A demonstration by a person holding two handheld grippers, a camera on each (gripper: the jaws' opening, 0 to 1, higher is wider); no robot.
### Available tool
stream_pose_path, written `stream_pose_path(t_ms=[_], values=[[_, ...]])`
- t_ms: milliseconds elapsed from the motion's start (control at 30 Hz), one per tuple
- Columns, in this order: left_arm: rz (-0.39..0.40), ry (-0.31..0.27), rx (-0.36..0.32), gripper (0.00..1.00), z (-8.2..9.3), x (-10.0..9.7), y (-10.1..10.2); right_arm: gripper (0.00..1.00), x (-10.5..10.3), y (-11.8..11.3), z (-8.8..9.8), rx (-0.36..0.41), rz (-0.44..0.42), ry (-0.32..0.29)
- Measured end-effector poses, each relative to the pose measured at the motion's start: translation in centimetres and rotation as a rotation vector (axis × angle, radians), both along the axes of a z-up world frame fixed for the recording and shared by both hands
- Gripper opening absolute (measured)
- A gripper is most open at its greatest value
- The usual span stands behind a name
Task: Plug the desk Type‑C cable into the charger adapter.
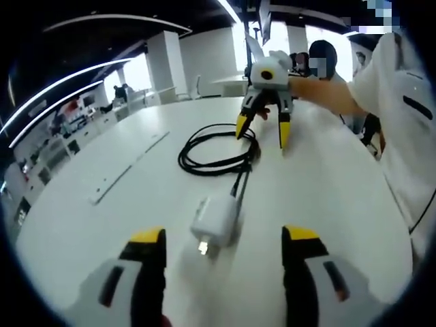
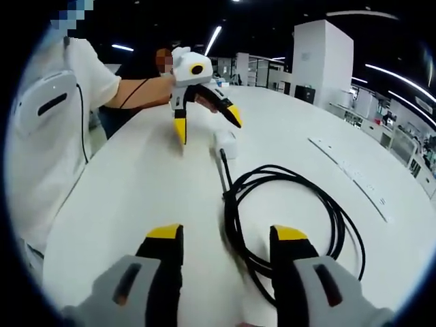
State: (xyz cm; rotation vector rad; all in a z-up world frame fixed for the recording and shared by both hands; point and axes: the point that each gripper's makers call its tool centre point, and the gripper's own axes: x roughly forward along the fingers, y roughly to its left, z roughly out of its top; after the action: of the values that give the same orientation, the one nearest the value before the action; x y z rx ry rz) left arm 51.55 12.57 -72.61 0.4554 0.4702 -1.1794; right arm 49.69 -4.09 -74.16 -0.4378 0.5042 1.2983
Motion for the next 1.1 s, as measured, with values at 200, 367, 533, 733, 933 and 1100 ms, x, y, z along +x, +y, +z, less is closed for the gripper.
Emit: stream_pose_path(t_ms=[200,367,533,733,933,1100], values=[[0.007,-0.009,-0.014,0.74,0.2,0.1,0.0,0.55,-0.2,0.2,0.2,0.019,-0.008,-0.005],[0.019,-0.023,-0.029,0.78,0.4,0.3,0.0,0.59,-0.5,0.3,0.1,0.030,-0.015,0.003],[0.019,-0.024,-0.029,0.79,0.4,0.3,0.0,0.60,-0.6,0.2,0.2,0.037,-0.022,0.003],[0.018,-0.027,-0.033,0.80,0.6,0.4,0.0,0.62,-0.8,0.2,0.4,0.036,-0.025,-0.002],[0.025,-0.038,-0.038,0.83,1.1,0.7,0.1,0.71,-0.5,0.3,0.7,0.044,-0.034,-0.017],[0.030,-0.043,-0.040,0.85,1.3,0.5,0.2,0.74,-0.7,0.4,0.7,0.043,-0.032,-0.021]])
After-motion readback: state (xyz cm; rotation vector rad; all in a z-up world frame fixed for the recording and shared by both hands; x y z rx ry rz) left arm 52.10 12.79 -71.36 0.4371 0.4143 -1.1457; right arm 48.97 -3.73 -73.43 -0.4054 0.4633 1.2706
